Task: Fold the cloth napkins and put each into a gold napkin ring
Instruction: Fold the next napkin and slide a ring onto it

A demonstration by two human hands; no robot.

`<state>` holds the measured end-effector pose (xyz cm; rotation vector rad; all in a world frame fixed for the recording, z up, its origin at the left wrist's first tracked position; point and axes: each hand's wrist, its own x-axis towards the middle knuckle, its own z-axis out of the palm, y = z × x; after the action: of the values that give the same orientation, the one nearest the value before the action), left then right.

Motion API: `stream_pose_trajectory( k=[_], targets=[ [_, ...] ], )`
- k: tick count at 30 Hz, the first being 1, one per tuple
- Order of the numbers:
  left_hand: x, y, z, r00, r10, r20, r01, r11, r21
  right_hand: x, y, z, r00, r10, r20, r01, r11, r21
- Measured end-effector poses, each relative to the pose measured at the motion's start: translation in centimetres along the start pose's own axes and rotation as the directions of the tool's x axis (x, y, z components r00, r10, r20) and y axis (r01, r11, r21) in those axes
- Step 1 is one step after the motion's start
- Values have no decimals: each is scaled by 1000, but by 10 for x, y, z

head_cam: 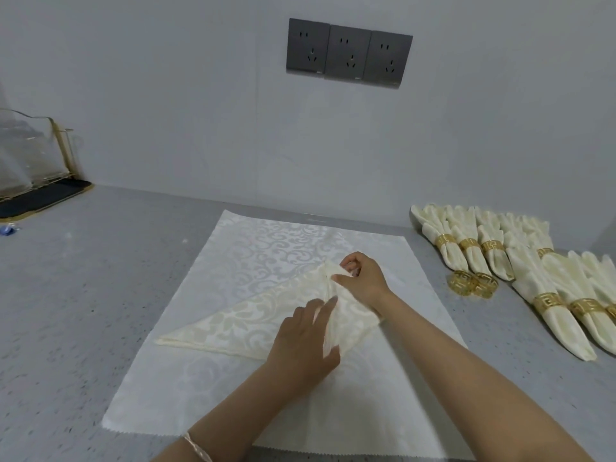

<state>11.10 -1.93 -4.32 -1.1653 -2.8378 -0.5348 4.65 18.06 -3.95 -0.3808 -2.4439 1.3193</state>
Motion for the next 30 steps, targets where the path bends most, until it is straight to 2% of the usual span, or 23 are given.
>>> stream_pose_trajectory(
  k=[4,7,10,14,19,21,27,30],
  targets=[
    [1,-11,12,986,94,137,-104,992,67,-8,-10,-13,996,-81,-30,78,994,-77],
    [0,-12,14,985,104,138,-118,988,97,-37,-20,-34,985,-166,-39,161,980,-120],
    [-1,-9,11,981,86,173,-105,989,103,-85,-17,-47,962,-225,153,255,941,-221],
    [0,-9,12,978,92,188,-117,986,122,-139,-7,-47,864,-225,450,413,828,-379],
    [2,-12,16,976,102,190,-123,987,99,-156,1,-49,792,-139,595,463,771,-436],
    [2,-12,16,976,105,192,-127,986,105,-150,5,-54,793,-95,601,442,769,-462],
    [1,-12,14,977,70,203,-98,987,131,-117,24,-73,879,12,477,296,771,-564],
    [0,-9,10,975,63,215,-73,997,39,-111,20,-70,899,12,438,267,778,-569]
  ],
)
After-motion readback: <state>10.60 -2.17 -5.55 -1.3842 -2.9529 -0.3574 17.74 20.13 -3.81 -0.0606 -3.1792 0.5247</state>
